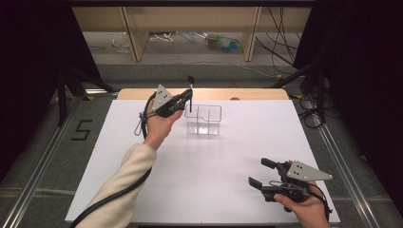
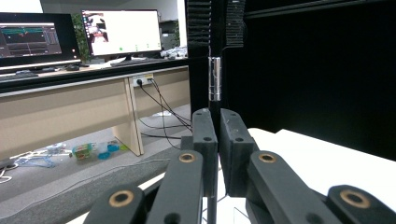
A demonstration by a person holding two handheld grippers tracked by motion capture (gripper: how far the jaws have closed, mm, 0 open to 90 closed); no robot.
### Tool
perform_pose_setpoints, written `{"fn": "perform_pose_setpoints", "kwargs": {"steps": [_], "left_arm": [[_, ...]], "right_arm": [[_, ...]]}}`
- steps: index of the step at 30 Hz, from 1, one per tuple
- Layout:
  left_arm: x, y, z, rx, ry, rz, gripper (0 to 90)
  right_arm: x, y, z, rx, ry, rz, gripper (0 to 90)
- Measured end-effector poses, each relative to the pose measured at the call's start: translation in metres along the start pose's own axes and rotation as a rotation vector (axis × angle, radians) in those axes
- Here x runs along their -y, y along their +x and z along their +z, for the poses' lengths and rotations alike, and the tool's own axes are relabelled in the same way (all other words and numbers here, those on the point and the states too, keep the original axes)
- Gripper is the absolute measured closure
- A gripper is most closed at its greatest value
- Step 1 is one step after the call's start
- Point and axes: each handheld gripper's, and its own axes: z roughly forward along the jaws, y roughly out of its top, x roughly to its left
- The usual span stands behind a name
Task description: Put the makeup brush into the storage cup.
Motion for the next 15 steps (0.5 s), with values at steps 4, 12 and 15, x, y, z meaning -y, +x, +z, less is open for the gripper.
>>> {"fn": "perform_pose_setpoints", "kwargs": {"steps": [4, 12, 15], "left_arm": [[0.0015, 0.0002, -0.0004, -0.002, 0.006, 0.001, 86.0], [0.0052, 0.0006, -0.0002, 0.0, 0.007, -0.004, 85.9], [0.006, 0.0007, -0.0003, 0.0, 0.006, -0.004, 85.9]], "right_arm": [[0.0005, -0.0004, 0.0013, -0.026, -0.016, 0.008, 19.1], [0.0006, -0.0004, 0.0014, -0.021, -0.015, 0.008, 19.1], [0.0006, -0.0004, 0.0013, -0.021, -0.014, 0.007, 19.1]]}}
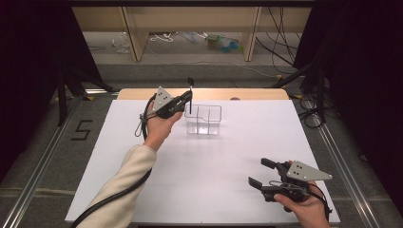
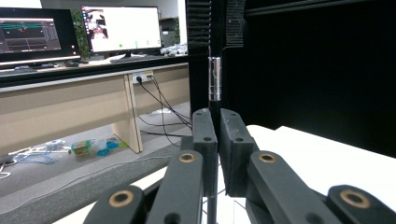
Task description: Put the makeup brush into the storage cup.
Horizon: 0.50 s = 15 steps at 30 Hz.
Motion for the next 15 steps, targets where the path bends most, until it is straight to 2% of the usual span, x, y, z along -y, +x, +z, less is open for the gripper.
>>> {"fn": "perform_pose_setpoints", "kwargs": {"steps": [15], "left_arm": [[0.0038, -0.0001, 0.0005, 0.0, 0.004, -0.011, 85.9]], "right_arm": [[0.0001, -0.0002, 0.0, 0.0, 0.0, 0.0, 19.1]]}}
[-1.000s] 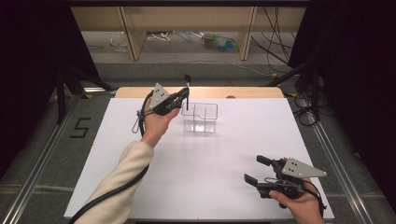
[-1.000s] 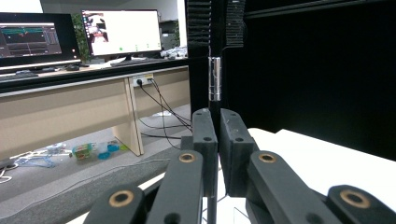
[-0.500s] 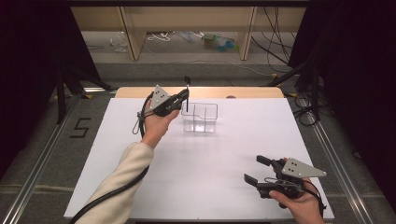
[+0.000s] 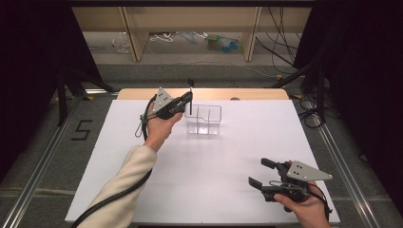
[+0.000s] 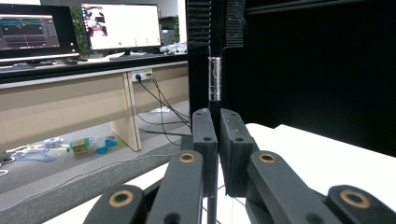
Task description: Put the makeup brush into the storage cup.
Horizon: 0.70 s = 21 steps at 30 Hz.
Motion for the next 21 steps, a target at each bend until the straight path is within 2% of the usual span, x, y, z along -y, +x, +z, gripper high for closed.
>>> {"fn": "perform_pose_setpoints", "kwargs": {"steps": [8, 11, 16, 17, 18, 19, 20, 21], "left_arm": [[0.0027, -0.0001, 0.0002, 0.0, 0.002, -0.007, 85.9], [0.0032, -0.0002, 0.0002, -0.001, 0.003, -0.007, 86.0], [0.0042, -0.0002, 0.0005, -0.001, 0.005, -0.006, 85.9], [0.0044, 0.0, 0.0004, -0.002, 0.007, -0.005, 86.0], [0.0048, 0.0001, 0.0003, -0.002, 0.008, -0.007, 85.9], [0.0051, 0.0002, 0.0003, -0.003, 0.009, -0.007, 85.9], [0.0052, 0.0003, 0.0, -0.005, 0.014, -0.004, 85.9], [0.0055, 0.0002, 0.0, -0.005, 0.013, -0.005, 85.9]], "right_arm": [[0.0, 0.0, 0.0, -0.004, 0.0, 0.0, 19.1], [-0.0006, 0.0005, -0.0013, 0.02, 0.016, -0.004, 19.1], [-0.0006, 0.0005, -0.0014, 0.019, 0.016, -0.004, 19.1], [0.0, 0.0, -0.0001, -0.002, 0.001, 0.0, 19.1], [0.0, -0.0001, -0.0001, 0.0, 0.003, 0.001, 19.2], [-0.0005, 0.0005, -0.0015, 0.023, 0.023, 0.0, 19.2], [0.0004, 0.0005, 0.0007, 0.011, -0.009, 0.004, 19.2], [0.0004, 0.0005, 0.0007, 0.011, -0.012, 0.004, 19.2]]}}
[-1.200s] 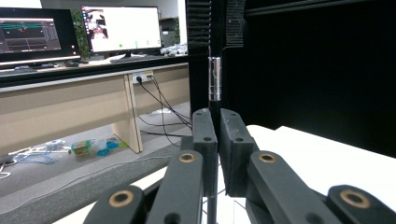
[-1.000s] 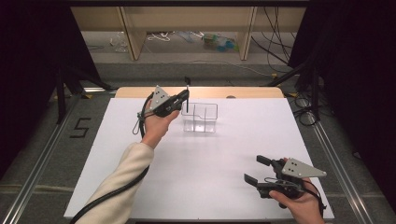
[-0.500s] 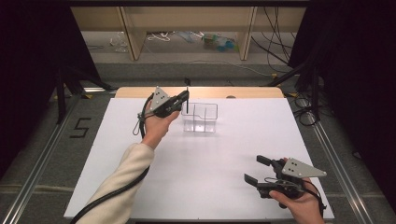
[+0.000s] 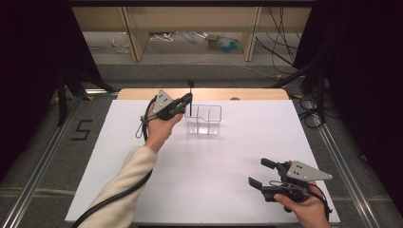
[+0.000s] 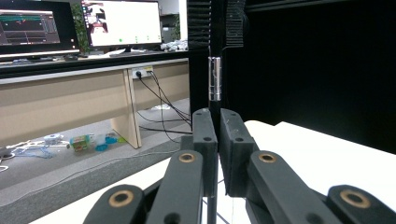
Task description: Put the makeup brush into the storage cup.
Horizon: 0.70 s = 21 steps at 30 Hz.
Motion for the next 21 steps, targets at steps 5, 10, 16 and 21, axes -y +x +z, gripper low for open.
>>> {"fn": "perform_pose_setpoints", "kwargs": {"steps": [5, 10, 16, 21], "left_arm": [[0.0016, 0.0003, 0.0005, 0.005, -0.005, 0.004, 85.9], [0.0027, -0.0005, 0.0003, 0.001, 0.003, -0.006, 85.9], [0.0045, -0.0003, 0.0009, 0.002, -0.003, -0.013, 85.9], [0.0058, 0.0007, 0.001, 0.003, -0.005, -0.011, 85.9]], "right_arm": [[0.0, 0.0002, 0.0, 0.0, 0.0, 0.0, 19.3], [0.0, 0.0001, 0.0, 0.0, -0.001, -0.001, 19.3], [-0.0007, -0.0008, -0.0015, -0.027, 0.021, 0.001, 19.3], [-0.0004, -0.0004, -0.0008, -0.013, 0.012, -0.002, 19.2]]}}
